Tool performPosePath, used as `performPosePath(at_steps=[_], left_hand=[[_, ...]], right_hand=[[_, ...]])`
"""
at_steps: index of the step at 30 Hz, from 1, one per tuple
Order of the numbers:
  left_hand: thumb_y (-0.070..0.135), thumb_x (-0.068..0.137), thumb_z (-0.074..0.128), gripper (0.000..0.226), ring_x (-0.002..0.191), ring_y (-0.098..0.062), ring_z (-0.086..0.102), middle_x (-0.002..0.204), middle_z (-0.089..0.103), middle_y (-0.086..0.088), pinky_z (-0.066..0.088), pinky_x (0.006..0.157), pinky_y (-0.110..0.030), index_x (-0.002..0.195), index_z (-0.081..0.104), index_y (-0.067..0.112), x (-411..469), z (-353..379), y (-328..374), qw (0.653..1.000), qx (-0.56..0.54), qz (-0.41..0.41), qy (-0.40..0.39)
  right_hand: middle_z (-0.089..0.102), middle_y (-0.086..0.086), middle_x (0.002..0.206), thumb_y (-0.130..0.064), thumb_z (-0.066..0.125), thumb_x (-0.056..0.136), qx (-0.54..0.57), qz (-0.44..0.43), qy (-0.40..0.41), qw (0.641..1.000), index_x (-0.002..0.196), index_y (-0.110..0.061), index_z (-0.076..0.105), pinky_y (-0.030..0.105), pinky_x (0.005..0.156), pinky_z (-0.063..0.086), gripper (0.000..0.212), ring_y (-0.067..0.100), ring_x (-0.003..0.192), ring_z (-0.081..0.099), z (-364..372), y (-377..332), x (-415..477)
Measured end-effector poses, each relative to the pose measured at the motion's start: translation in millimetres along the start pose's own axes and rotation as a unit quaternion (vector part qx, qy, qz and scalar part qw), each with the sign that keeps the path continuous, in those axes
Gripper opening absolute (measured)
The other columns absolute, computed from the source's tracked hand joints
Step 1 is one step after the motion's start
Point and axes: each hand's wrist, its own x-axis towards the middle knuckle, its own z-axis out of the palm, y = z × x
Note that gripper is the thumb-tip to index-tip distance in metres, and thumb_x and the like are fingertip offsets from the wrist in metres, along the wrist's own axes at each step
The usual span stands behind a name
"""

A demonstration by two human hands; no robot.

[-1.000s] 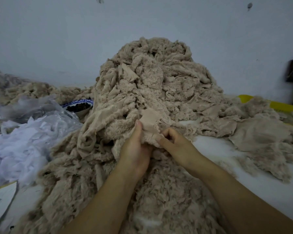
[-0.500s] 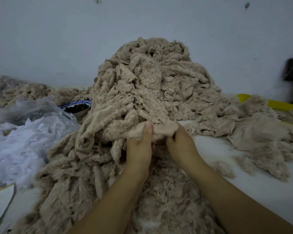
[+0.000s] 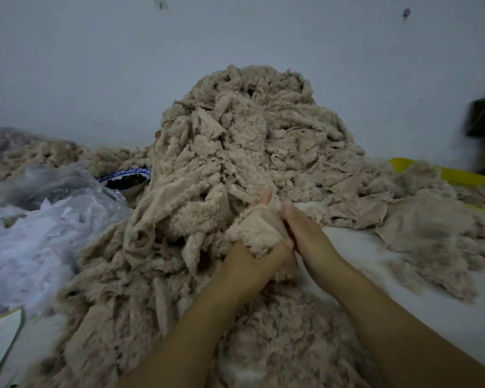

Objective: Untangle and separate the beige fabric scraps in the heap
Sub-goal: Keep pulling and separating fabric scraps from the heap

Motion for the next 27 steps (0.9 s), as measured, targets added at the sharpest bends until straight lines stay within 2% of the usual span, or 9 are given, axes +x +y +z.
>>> performPosePath(at_steps=[3,6,9,12,14,17,20,24,27], left_hand=[[0.047,0.092,0.048,0.048,0.143,0.011,0.024,0.152,0.036,0.029,0.025,0.118,-0.019,0.139,0.041,0.056,-1.6,0.4,3.8,0.995,0.085,0.05,0.001],[0.058,0.095,0.038,0.051,0.144,0.005,0.028,0.16,0.034,0.011,0.031,0.118,-0.028,0.136,0.058,0.034,-0.2,-7.4,1.7,0.99,0.099,0.004,0.099],[0.068,0.091,0.042,0.033,0.134,-0.002,0.047,0.152,0.046,0.012,0.043,0.105,-0.024,0.096,0.071,0.051,2.1,-12.7,6.1,0.977,-0.035,-0.108,0.178],[0.039,0.094,0.061,0.021,0.097,-0.009,0.071,0.105,0.075,0.006,0.057,0.08,-0.027,0.083,0.078,0.034,6.3,-21.3,6.0,0.928,-0.211,-0.164,0.262],[0.027,0.098,0.06,0.018,0.101,-0.016,0.07,0.111,0.074,-0.005,0.059,0.085,-0.035,0.1,0.077,0.019,11.0,-29.0,4.1,0.885,-0.332,-0.149,0.292],[0.041,0.092,0.062,0.045,0.112,-0.016,0.068,0.126,0.07,-0.004,0.057,0.089,-0.033,0.128,0.063,0.015,10.6,-38.1,12.1,0.817,-0.502,-0.107,0.263],[0.039,0.085,0.064,0.046,0.104,-0.018,0.072,0.121,0.071,-0.01,0.059,0.085,-0.039,0.118,0.073,0.007,7.8,-48.1,14.2,0.775,-0.586,-0.076,0.224],[0.024,0.093,0.053,0.035,0.111,-0.026,0.069,0.125,0.07,-0.012,0.048,0.104,-0.049,0.105,0.077,0.001,8.6,-54.0,8.2,0.755,-0.614,-0.102,0.206],[0.026,0.102,0.041,0.042,0.11,-0.025,0.069,0.125,0.069,-0.013,0.045,0.103,-0.048,0.113,0.074,0.004,10.4,-49.0,6.8,0.768,-0.594,-0.123,0.205]], right_hand=[[0.055,-0.011,0.059,-0.057,0.057,0.09,-0.04,-0.043,0.035,0.998,0.062,-0.026,0.056,0.019,0.049,0.042,0.042,0.005,0.055,0.052,1.4,-6.3,-1.9],[0.035,-0.011,0.05,-0.029,0.052,0.102,-0.106,-0.117,0.084,0.984,0.057,-0.03,0.037,0.024,0.047,0.034,0.047,0.006,0.048,0.033,-0.5,-8.1,-3.7],[0.026,-0.01,0.054,-0.016,0.054,0.099,-0.135,-0.154,0.1,0.974,0.06,-0.026,0.026,0.026,0.049,0.027,0.049,0.007,0.051,0.026,1.8,-10.5,-8.0],[0.024,-0.011,0.053,-0.008,0.056,0.094,-0.12,-0.152,0.143,0.971,0.062,-0.023,0.024,0.02,0.046,0.02,0.048,0.005,0.049,0.022,-3.2,-11.4,-8.5],[0.024,-0.009,0.054,-0.006,0.056,0.092,-0.13,-0.16,0.165,0.964,0.062,-0.021,0.024,0.019,0.047,0.018,0.047,0.006,0.049,0.021,-8.3,-11.3,-8.9],[0.026,-0.008,0.056,-0.004,0.056,0.093,-0.156,-0.187,0.175,0.954,0.063,-0.021,0.024,0.02,0.048,0.02,0.047,0.007,0.05,0.022,-9.9,-9.2,-10.2],[0.025,-0.008,0.055,-0.011,0.055,0.093,-0.154,-0.148,0.201,0.956,0.064,-0.02,0.024,0.023,0.05,0.02,0.043,0.008,0.052,0.021,-13.3,-2.1,-8.0],[0.025,-0.008,0.052,-0.014,0.051,0.092,-0.146,-0.042,0.282,0.947,0.064,-0.021,0.024,0.026,0.048,0.019,0.039,0.007,0.045,0.022,-28.6,6.1,-0.3],[0.027,-0.008,0.054,-0.014,0.052,0.093,-0.141,-0.037,0.252,0.957,0.067,-0.019,0.026,0.019,0.041,0.021,0.037,0.007,0.044,0.023,-29.3,7.7,1.0]])
